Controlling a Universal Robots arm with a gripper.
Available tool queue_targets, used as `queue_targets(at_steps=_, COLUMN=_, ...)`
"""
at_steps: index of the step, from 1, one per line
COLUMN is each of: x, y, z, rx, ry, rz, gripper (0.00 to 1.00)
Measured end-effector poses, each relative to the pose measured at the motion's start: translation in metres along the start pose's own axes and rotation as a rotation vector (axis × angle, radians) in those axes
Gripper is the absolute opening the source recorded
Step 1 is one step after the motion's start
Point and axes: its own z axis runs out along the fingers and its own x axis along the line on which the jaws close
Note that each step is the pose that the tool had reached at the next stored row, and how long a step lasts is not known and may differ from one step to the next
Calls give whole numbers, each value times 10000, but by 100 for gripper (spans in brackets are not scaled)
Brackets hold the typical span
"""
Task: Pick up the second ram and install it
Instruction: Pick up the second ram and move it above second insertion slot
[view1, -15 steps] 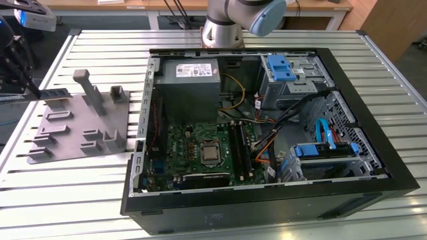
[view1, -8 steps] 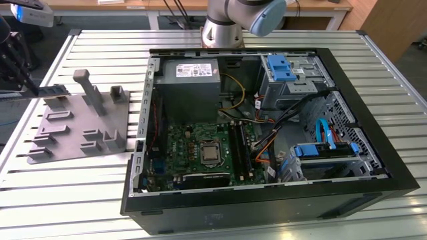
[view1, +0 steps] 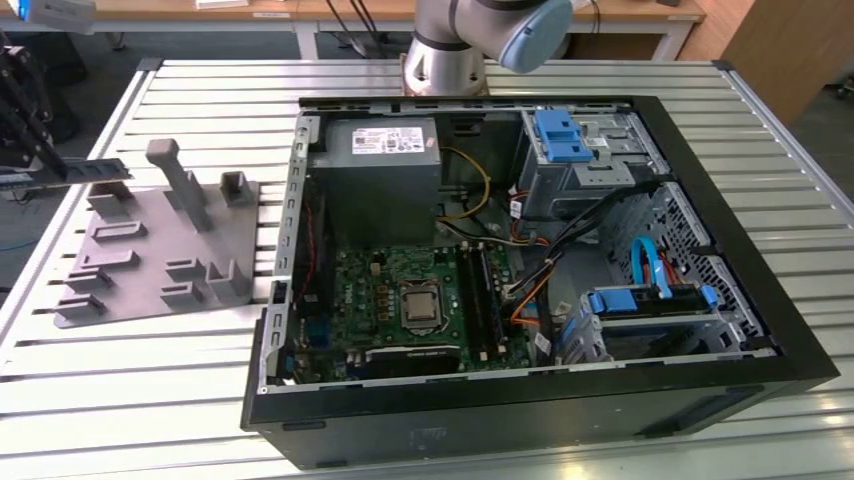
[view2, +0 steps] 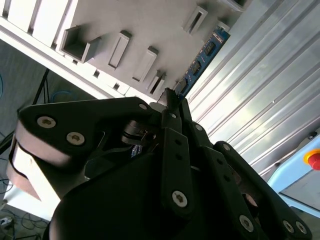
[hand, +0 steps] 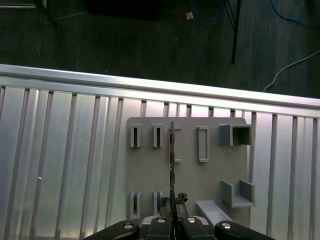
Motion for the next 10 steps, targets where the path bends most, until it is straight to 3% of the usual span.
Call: queue_targets(at_steps=10, x=-17, y=13, z=-227, rx=2, ry=-17, rz=0, gripper=14)
